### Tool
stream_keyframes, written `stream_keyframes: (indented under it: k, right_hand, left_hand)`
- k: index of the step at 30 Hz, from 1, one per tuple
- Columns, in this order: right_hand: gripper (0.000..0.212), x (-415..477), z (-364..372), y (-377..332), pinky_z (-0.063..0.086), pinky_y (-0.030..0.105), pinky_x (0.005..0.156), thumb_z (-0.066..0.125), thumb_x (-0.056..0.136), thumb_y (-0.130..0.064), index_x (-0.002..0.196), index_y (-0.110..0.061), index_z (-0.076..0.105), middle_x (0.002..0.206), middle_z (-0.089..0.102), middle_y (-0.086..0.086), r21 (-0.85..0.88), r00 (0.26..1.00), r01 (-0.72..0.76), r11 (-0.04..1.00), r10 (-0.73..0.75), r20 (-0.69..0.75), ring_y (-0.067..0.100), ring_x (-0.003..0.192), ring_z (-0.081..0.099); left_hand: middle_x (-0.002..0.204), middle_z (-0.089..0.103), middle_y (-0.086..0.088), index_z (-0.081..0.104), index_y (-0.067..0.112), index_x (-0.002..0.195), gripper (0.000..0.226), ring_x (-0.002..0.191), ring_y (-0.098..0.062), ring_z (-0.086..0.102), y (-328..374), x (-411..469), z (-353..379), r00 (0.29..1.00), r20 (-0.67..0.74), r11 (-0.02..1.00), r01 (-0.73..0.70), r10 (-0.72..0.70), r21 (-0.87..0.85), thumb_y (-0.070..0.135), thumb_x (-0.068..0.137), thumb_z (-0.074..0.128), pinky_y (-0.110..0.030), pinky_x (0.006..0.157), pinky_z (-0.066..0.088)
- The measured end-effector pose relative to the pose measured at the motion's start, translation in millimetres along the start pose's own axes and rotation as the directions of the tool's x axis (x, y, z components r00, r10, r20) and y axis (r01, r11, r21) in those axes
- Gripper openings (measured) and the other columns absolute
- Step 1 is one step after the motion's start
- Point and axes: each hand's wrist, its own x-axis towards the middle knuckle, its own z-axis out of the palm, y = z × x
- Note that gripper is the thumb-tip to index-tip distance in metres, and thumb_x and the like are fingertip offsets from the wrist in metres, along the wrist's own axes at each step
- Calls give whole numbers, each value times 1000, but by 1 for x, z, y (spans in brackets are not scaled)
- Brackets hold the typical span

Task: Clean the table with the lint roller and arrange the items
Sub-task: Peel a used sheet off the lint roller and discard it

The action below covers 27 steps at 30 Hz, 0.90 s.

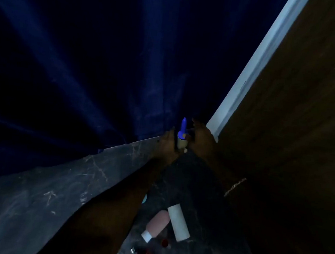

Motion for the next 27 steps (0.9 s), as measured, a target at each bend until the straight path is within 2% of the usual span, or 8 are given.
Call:
stream_keyframes:
  k: [3,6,10,13,17,20,23,27]
  right_hand:
    - [64,10,-3,4,49,42,96,63,89,-28,146,-23,34,130,59,11,40,1000,-3,999,3,3,28,115,59]
    - [53,11,-4,2,51,37,90,59,92,-33,140,-20,42,120,66,8,46,999,35,998,-37,40,26,109,63]
    - [46,8,0,-3,47,27,83,60,93,-23,136,-13,48,115,67,11,63,994,102,993,-104,38,24,105,65]
    - [37,0,-2,-6,53,34,85,61,92,-23,127,-12,53,109,69,10,102,992,124,987,-127,23,23,99,66]
    - [31,-17,-8,-9,50,23,73,63,92,-33,116,-15,55,100,70,4,194,996,94,977,-89,-32,14,86,65]
    - [26,-38,-16,-22,47,13,71,66,90,-32,108,-15,58,99,70,2,239,992,114,964,-99,-72,11,84,65]
    - [18,-65,-23,-36,53,23,77,71,84,-24,98,-22,59,95,70,0,299,988,136,945,-110,-105,12,86,67]
    - [32,-110,-28,-57,56,35,86,73,75,-16,103,-29,61,95,69,-5,397,987,147,906,-111,-113,9,88,68]
  left_hand:
    - [117,68,-13,58,7,127,58,104,-29,67,5,18,15,996,-50,974,58,-70,-218,38,80,71,-45,94,55]
    - [125,68,-13,57,10,132,47,116,-32,66,1,35,26,990,44,947,139,-132,-288,21,88,71,-47,102,54]
    - [114,70,-5,60,11,129,30,94,-11,67,2,27,26,984,63,874,178,-168,-451,17,100,62,-40,93,54]
    - [116,71,-3,60,21,128,42,102,-17,69,-1,15,21,992,56,877,129,-117,-464,41,92,61,-40,91,56]
    - [111,71,-4,62,11,119,36,98,-16,67,7,-11,-2,1000,4,875,0,2,-484,28,88,71,-25,83,52]
    - [112,70,-1,65,19,116,39,103,-20,68,7,-35,-16,998,-50,856,-62,42,-513,34,82,78,-31,88,56]
    - [112,66,4,66,27,111,37,103,-13,63,1,-63,-33,994,-100,881,-78,35,-466,24,80,86,-24,88,51]
    - [113,66,1,68,29,114,45,106,-4,58,-2,-112,-54,983,-181,925,-105,40,-366,27,75,90,-19,91,44]
